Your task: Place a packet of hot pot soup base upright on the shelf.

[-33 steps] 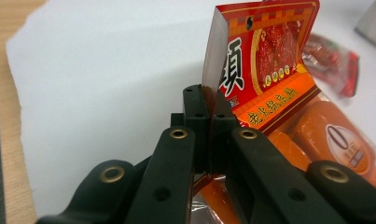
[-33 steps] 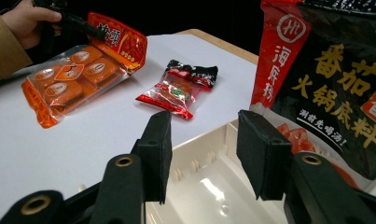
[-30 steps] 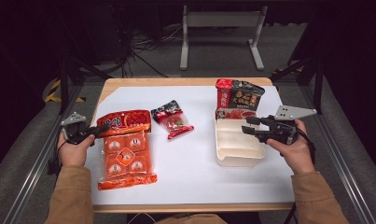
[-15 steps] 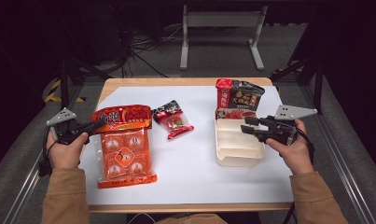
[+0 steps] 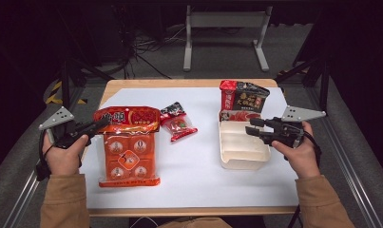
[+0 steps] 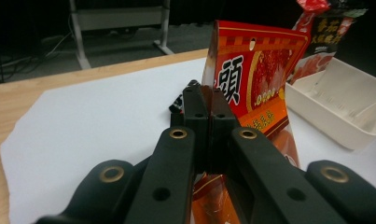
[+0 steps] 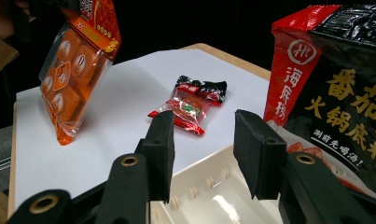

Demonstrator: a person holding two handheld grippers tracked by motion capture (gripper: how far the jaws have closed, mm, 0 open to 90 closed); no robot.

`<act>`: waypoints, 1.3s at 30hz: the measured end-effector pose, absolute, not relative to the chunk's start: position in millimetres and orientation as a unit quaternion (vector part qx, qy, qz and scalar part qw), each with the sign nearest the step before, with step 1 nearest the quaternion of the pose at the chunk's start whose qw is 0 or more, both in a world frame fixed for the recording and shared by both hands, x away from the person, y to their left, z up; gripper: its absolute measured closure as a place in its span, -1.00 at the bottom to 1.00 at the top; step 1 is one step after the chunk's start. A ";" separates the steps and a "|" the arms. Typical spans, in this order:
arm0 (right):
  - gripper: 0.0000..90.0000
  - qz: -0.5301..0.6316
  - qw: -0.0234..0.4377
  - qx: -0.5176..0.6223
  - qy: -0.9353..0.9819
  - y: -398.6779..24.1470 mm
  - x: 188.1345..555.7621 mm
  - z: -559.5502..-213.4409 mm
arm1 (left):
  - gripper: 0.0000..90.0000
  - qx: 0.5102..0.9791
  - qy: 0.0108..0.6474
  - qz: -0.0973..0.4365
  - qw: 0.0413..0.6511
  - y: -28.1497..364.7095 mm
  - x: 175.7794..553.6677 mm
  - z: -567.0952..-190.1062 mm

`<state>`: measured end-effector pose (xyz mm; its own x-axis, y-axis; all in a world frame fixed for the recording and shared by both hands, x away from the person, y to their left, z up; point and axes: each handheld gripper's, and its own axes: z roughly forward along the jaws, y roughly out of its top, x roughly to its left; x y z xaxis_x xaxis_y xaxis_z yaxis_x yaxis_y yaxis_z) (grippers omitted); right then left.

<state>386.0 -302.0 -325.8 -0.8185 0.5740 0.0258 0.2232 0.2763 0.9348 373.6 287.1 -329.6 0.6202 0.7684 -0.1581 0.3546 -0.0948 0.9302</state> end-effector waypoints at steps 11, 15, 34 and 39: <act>0.28 0.549 0.162 0.249 0.781 -298.9 383.2 -323.2 | 1.00 0.714 0.351 0.186 0.576 276.0 357.1 -309.9; 0.29 0.551 0.161 0.245 0.781 -297.7 381.8 -321.6 | 1.00 0.716 0.332 0.185 0.586 269.9 349.9 -301.9; 0.25 0.561 0.153 0.225 0.782 -285.9 376.9 -315.1 | 1.00 0.727 0.255 0.178 0.613 239.6 323.7 -275.1; 0.08 0.567 0.143 0.215 0.782 -276.0 377.3 -314.5 | 1.00 0.720 0.254 0.181 0.620 232.9 323.9 -273.9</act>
<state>377.3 -276.0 -314.5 -0.8669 0.4981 0.0202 0.1740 0.2643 0.9486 323.9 232.9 -273.9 0.8052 0.5905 -0.0542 0.1405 -0.1013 0.9849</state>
